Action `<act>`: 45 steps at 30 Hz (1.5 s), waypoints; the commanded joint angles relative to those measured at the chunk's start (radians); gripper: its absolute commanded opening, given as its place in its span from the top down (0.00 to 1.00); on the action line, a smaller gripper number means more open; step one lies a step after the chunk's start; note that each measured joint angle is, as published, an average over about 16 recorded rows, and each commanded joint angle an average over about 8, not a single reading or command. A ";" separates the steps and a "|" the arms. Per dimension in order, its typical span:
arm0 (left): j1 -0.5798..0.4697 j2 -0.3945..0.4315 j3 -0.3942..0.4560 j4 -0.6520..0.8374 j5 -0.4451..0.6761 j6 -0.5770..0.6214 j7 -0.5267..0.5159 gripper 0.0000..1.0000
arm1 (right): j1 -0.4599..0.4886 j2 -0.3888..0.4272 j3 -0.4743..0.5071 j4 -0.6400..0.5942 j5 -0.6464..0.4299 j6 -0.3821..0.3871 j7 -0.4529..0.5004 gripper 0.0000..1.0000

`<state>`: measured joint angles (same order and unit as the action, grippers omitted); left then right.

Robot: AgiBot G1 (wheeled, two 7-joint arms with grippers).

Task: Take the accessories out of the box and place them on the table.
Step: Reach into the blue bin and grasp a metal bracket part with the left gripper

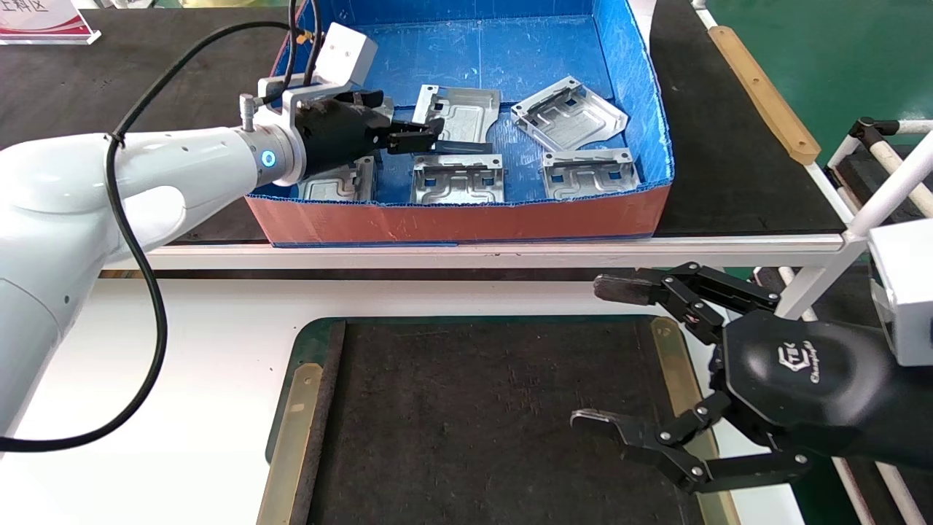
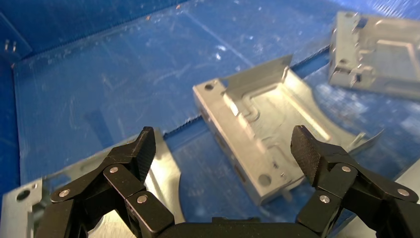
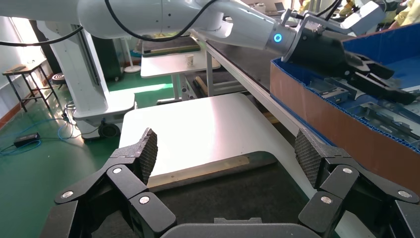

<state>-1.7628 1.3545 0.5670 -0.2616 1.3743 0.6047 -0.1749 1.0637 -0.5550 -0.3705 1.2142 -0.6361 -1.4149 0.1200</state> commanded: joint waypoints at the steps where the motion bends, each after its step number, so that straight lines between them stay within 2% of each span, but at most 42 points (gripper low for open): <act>1: 0.002 0.002 0.007 0.004 -0.001 -0.011 0.000 0.00 | 0.000 0.000 0.000 0.000 0.000 0.000 0.000 0.02; 3: 0.003 0.003 0.010 0.008 -0.002 -0.018 -0.002 0.00 | 0.000 0.000 0.000 0.000 0.000 0.000 0.000 0.18; 4: 0.003 0.004 0.011 0.010 -0.002 -0.020 -0.002 0.00 | 0.000 0.000 0.000 0.000 0.000 0.000 0.000 0.29; 5: 0.003 0.004 0.012 0.012 -0.002 -0.022 -0.003 0.04 | 0.000 0.000 0.000 0.000 0.000 0.000 0.000 0.42; 6: 0.004 0.004 0.012 0.012 -0.003 -0.023 -0.003 0.13 | 0.000 0.000 0.000 0.000 0.000 0.000 0.000 0.55; 9: 0.004 0.003 0.011 0.010 -0.003 -0.022 -0.002 0.50 | 0.000 0.000 0.000 0.000 0.000 0.000 0.000 0.90; 11: 0.004 0.003 0.011 0.008 -0.003 -0.020 -0.002 0.75 | 0.000 0.000 0.000 0.000 0.000 0.000 0.000 1.00; 12: 0.004 0.003 0.010 0.008 -0.003 -0.019 -0.002 0.88 | 0.000 0.000 0.000 0.000 0.000 0.000 0.000 1.00; 13: 0.004 0.002 0.010 0.007 -0.003 -0.018 -0.002 0.96 | 0.000 0.000 0.000 0.000 0.000 0.000 0.000 1.00; 14: 0.004 0.002 0.009 0.007 -0.003 -0.017 -0.002 1.00 | 0.000 0.000 0.000 0.000 0.000 0.000 0.000 1.00; 45: 0.004 0.000 0.006 -0.001 -0.001 -0.008 0.000 1.00 | 0.000 0.000 0.000 0.000 0.000 0.000 0.000 1.00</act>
<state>-1.7588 1.3516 0.5728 -0.2647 1.3723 0.5975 -0.1750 1.0636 -0.5549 -0.3705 1.2140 -0.6360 -1.4147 0.1200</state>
